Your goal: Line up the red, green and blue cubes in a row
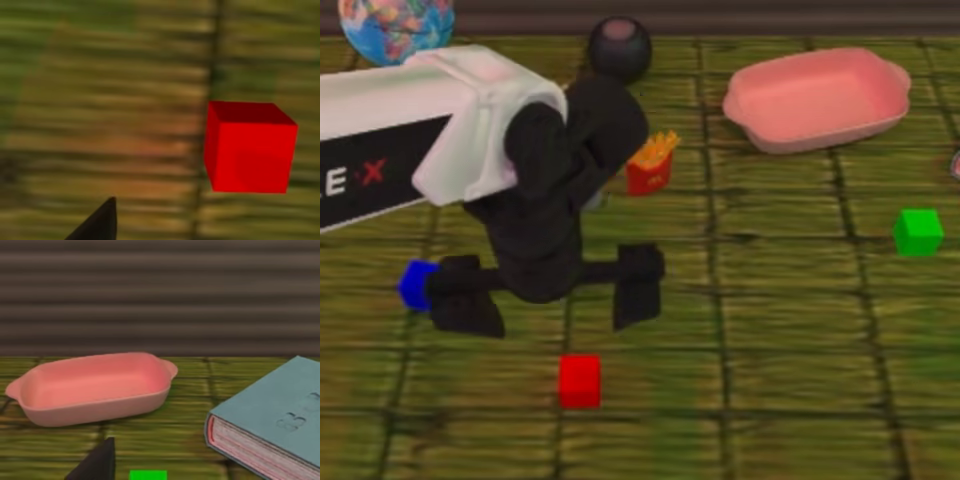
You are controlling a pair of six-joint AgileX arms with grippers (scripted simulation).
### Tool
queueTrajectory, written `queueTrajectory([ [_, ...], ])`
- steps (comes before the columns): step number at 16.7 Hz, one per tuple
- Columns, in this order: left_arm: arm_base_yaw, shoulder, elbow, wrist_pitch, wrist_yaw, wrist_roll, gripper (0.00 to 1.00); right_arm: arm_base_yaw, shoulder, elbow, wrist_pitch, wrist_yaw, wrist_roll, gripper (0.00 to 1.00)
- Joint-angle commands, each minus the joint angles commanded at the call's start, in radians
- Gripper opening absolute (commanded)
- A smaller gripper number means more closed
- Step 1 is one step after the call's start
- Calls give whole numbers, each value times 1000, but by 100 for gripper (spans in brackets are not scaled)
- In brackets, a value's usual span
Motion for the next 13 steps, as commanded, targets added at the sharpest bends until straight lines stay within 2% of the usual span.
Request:
queueTrajectory([
  [5,137,-274,-218,162,-10,35,100,17,314,294,-191,0,19,100],
  [9,285,-619,-478,340,-13,116,100,35,730,622,-411,2,39,100],
  [13,438,-992,-773,537,-11,257,100,54,1193,963,-651,5,59,100],
])
